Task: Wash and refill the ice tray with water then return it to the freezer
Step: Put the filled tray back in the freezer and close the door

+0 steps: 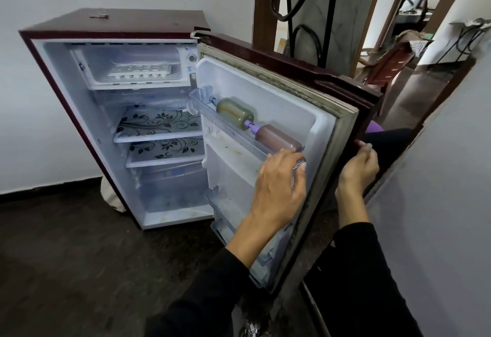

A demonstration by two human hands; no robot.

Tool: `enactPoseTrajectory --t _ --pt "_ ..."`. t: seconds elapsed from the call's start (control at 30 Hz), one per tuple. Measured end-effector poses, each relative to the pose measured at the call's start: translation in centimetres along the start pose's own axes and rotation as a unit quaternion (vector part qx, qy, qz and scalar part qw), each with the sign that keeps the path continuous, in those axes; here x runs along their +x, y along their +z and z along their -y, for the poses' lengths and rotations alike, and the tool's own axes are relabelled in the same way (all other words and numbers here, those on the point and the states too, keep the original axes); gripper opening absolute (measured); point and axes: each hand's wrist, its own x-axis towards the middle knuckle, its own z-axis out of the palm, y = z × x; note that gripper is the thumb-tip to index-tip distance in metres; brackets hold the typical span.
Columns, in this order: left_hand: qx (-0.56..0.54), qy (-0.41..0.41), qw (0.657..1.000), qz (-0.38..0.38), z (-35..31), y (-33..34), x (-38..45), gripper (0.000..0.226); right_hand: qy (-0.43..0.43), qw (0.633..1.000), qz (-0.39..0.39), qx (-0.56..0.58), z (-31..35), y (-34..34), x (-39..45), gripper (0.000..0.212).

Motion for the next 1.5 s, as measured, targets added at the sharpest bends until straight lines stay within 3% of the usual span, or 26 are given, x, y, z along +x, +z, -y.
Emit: enactPoseTrajectory --t 0.17,0.33,0.5,0.6,0.83,1.0,1.17,1.3,1.5 --pt "0.007 0.015 0.999 -0.050 0.0 -2.0 -1.0 0.039 -0.051 0.998 -0.041 0.001 -1.2 -0.4 -4.5 0.037" --pt "-0.004 -0.002 0.981 -0.192 -0.1 -5.5 -2.1 0.037 -0.089 0.995 0.008 0.036 -1.2 0.2 -8.7 0.038" --pt "0.020 0.034 0.957 -0.286 -0.4 -9.7 -2.8 0.034 -0.183 0.982 -0.005 0.041 -1.1 1.6 -12.5 0.028" --pt "0.056 0.060 0.952 -0.296 -0.6 -11.9 -3.1 0.037 -0.194 0.980 0.031 0.044 -0.4 3.0 -13.7 0.028" --pt "0.207 0.087 0.923 -0.311 0.5 -15.3 -3.7 0.034 -0.170 0.956 0.238 0.011 -0.4 6.5 -18.0 0.038" --pt "0.285 0.089 0.904 -0.306 2.5 -17.9 -3.0 0.034 -0.191 0.933 0.301 0.053 -2.1 9.8 -22.0 0.066" --pt "0.363 0.050 0.874 -0.320 6.2 -20.8 -1.8 0.038 -0.206 0.910 0.348 0.091 -2.6 12.6 -26.2 0.061" --pt "0.377 0.051 0.860 -0.340 9.6 -24.2 -1.3 0.036 -0.226 0.896 0.367 0.101 -2.9 15.4 -29.6 0.043" --pt "0.381 0.049 0.868 -0.315 14.4 -30.3 -0.3 0.036 -0.224 0.878 0.405 0.125 -3.7 20.8 -34.5 0.060"
